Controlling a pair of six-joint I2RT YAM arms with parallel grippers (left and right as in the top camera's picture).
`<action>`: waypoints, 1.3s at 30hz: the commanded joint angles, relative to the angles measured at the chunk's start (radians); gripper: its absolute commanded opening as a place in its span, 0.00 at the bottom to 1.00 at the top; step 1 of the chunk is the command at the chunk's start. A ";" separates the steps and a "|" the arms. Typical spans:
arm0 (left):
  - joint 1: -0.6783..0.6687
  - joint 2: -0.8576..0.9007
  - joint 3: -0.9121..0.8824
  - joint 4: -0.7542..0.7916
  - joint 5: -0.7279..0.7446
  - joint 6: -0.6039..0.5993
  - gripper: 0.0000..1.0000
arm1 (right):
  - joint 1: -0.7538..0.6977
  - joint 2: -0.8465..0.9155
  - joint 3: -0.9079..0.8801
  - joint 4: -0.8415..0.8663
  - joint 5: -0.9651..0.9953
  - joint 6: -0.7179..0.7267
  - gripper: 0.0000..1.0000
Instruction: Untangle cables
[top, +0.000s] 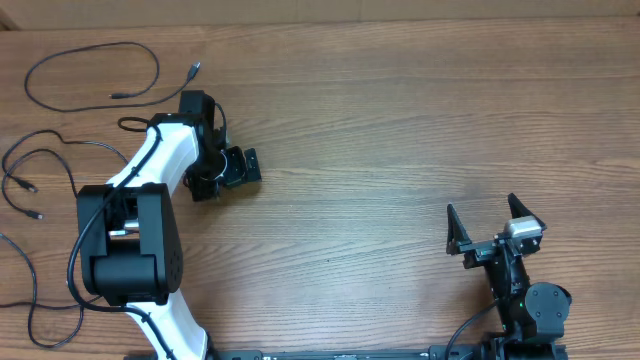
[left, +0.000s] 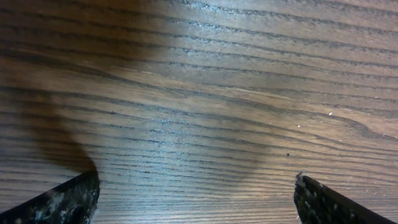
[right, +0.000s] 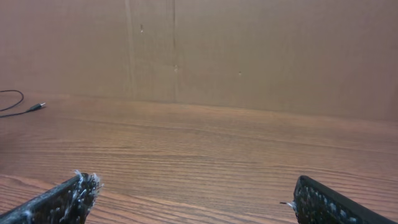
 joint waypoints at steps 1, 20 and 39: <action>0.002 0.010 0.008 0.001 -0.005 0.018 0.99 | 0.003 -0.011 -0.010 0.006 0.002 -0.005 1.00; 0.002 0.010 0.008 0.000 0.004 0.016 1.00 | 0.003 -0.011 -0.010 0.006 0.002 -0.005 1.00; -0.031 -0.706 -0.204 0.359 -0.082 0.212 0.99 | 0.003 -0.011 -0.010 0.006 0.002 -0.005 1.00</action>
